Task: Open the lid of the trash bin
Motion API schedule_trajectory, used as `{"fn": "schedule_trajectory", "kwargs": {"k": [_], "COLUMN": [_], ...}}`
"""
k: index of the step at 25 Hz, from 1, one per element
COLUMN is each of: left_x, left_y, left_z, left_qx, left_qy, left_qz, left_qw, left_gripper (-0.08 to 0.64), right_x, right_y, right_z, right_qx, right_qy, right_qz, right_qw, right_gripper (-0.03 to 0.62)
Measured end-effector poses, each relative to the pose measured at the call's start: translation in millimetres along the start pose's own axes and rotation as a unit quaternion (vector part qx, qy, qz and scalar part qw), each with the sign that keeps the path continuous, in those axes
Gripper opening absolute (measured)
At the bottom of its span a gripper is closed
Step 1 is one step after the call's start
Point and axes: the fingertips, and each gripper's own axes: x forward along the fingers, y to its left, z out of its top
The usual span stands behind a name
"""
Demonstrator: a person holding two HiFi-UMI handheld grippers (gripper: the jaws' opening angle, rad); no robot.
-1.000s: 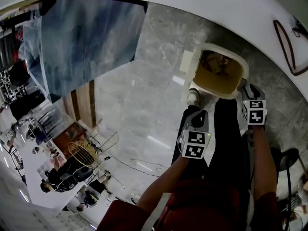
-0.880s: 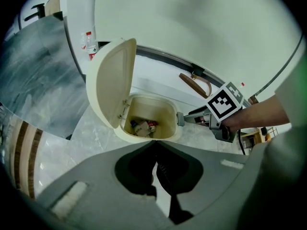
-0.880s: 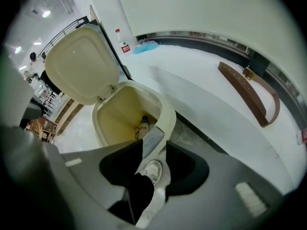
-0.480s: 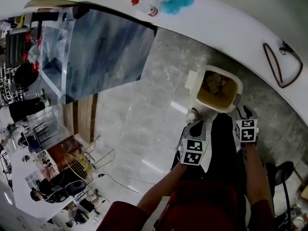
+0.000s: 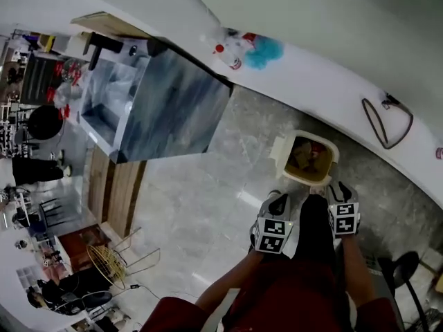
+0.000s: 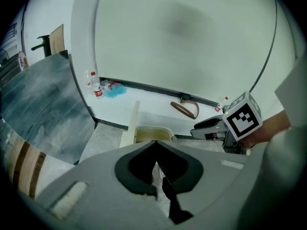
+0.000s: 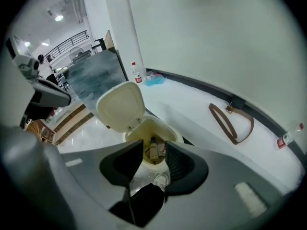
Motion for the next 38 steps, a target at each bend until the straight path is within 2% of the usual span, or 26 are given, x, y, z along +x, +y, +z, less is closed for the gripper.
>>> {"fn": "schedule_trajectory", "kwargs": {"k": [8,14,18,23,27,30,34,38], "left_x": [-56.1,-87.4,-114.7,-151.3,-188.6,-220.4,-268.6,-322.8], "left_y": [17.1,25.8,30.2,35.7,32.1,27.1,20.1,9.1], "left_z": [44.1,88.9,106.5,134.7,160.0,179.0,208.1,234.9], "left_qx": [0.026,0.056,0.072,0.088,0.108,0.122,0.145,0.151], "left_qy": [-0.066,-0.132,-0.167,-0.228,-0.284,-0.332,-0.409,-0.492], "left_qz": [-0.003,-0.015,-0.017,-0.017,-0.017,-0.017,-0.013,-0.016], "left_qw": [0.9975,0.9895,0.9831,0.9695,0.9525,0.935,0.9008,0.8572], "left_gripper": [0.005,0.005,0.005,0.005,0.005,0.005,0.005,0.005], "right_x": [-62.2,-104.8,-137.3,-184.8,-229.2,-264.6,-313.1,-363.1], "right_y": [23.9,38.5,54.6,65.2,75.2,82.5,92.2,105.0], "right_z": [34.6,72.5,91.9,130.1,161.4,181.5,209.5,232.0], "right_qx": [0.005,0.015,0.023,0.028,0.019,0.009,-0.012,-0.037], "right_qy": [-0.065,-0.13,-0.178,-0.258,-0.321,-0.364,-0.421,-0.478], "right_qz": [-0.033,-0.064,-0.079,-0.106,-0.126,-0.143,-0.165,-0.183], "right_qw": [0.997,0.989,0.981,0.96,0.938,0.92,0.892,0.859], "right_gripper": [0.143,0.141,0.141,0.141,0.141,0.141,0.141,0.141]}}
